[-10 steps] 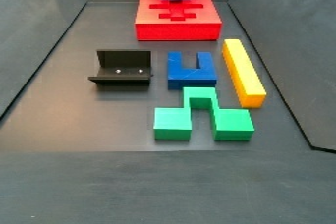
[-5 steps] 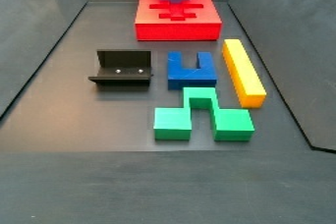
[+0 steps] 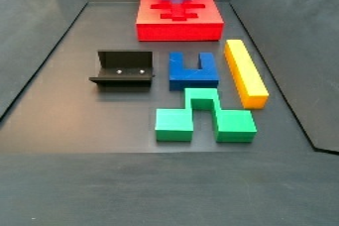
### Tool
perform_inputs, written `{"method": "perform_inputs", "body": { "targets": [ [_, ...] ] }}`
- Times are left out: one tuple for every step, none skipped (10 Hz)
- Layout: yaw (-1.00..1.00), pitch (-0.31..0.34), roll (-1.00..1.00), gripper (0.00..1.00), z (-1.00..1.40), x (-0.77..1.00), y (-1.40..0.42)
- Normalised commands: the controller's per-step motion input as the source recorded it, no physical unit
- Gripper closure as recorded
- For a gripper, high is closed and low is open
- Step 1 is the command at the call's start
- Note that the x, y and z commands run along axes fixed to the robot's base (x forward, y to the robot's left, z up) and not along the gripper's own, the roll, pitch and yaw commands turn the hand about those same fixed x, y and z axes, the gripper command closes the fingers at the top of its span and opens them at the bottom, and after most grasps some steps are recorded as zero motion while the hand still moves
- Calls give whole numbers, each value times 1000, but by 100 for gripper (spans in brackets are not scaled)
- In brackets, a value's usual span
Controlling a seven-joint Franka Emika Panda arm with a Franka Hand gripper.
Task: Pick up the purple object. Move up. Move to above the board. Insert the purple object.
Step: Insert the purple object.
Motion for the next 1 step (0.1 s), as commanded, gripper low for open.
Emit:
{"method": "perform_inputs", "body": {
  "targets": [
    [0, 0, 0, 100, 0, 0, 0]
  ]
}}
